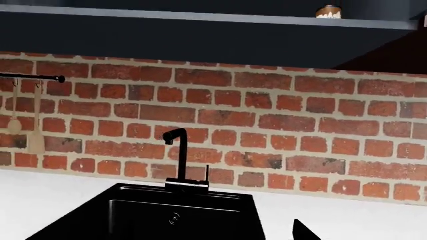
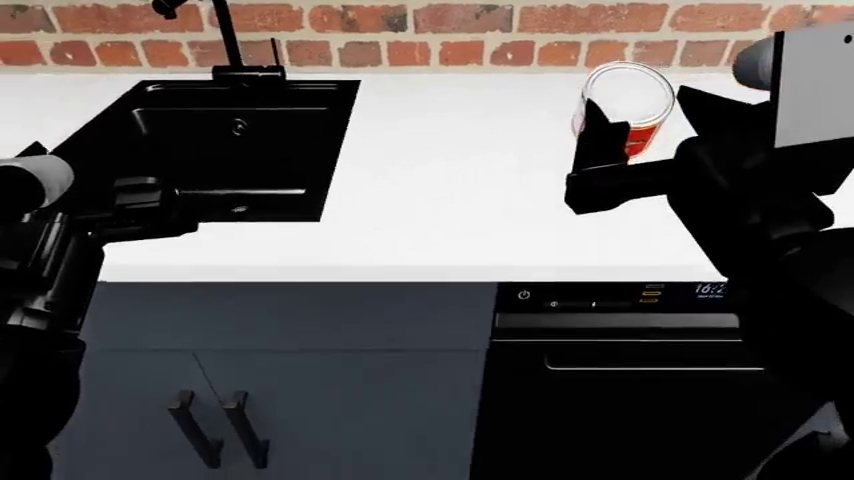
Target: Pick the cans from the counter and place them in their designated side in the cabinet.
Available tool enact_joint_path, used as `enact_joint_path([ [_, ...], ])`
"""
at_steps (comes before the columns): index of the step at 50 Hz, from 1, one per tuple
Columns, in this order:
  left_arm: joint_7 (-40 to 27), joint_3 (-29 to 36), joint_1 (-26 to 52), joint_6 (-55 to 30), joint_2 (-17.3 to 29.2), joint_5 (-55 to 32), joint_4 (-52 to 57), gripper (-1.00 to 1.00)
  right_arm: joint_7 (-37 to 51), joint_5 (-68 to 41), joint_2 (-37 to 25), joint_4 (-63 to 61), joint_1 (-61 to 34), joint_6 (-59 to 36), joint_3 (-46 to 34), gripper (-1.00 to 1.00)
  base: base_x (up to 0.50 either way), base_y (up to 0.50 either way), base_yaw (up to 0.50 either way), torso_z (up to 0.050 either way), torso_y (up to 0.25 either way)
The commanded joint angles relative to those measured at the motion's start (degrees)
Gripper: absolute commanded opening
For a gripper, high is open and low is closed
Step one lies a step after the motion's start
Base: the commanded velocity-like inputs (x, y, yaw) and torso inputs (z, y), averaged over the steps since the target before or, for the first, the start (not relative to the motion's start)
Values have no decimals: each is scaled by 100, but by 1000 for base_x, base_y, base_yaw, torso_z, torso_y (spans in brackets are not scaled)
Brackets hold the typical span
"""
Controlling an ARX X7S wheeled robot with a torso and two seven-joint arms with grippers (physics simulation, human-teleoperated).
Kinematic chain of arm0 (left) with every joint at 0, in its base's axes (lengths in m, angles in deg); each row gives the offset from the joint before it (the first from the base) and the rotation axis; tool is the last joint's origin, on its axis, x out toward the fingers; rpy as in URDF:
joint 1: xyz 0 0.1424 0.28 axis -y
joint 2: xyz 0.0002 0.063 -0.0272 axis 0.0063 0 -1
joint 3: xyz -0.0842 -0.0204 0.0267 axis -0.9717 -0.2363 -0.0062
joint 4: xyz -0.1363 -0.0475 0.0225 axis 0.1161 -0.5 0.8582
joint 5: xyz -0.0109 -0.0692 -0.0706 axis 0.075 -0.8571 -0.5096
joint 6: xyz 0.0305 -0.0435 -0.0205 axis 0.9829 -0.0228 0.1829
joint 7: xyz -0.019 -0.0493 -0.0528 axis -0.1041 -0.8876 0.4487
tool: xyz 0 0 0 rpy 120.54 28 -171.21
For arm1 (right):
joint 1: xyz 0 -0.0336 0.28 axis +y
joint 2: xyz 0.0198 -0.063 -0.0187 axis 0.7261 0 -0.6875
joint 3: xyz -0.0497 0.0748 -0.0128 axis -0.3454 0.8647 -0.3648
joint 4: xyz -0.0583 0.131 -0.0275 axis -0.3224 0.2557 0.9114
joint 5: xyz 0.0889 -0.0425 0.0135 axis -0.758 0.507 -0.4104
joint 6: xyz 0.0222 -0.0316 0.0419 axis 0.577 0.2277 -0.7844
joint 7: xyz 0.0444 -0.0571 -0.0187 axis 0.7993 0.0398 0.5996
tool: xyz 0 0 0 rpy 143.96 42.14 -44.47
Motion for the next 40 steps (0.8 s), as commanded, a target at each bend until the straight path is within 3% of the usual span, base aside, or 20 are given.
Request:
enact_joint_path([
  [1, 16, -21, -19, 52, 9, -22, -38, 100, 305, -317, -93, -210, 19, 17, 1, -100, -254, 500, 0, 0, 0],
  [15, 11, 35, 11, 111, 9, 3, -104, 100, 254, -253, -165, -50, 74, 385, -235, -100, -195, 500, 0, 0, 0],
  [35, 28, 215, 125, 250, 21, 130, -290, 100, 276, -234, -254, 164, -65, 587, -377, -100, -5, 500, 0, 1, 1],
  [40, 53, 423, 194, 344, 84, 321, -331, 100, 355, -323, -270, 286, -405, 468, -340, -100, 6, 25, 0, 0, 0],
])
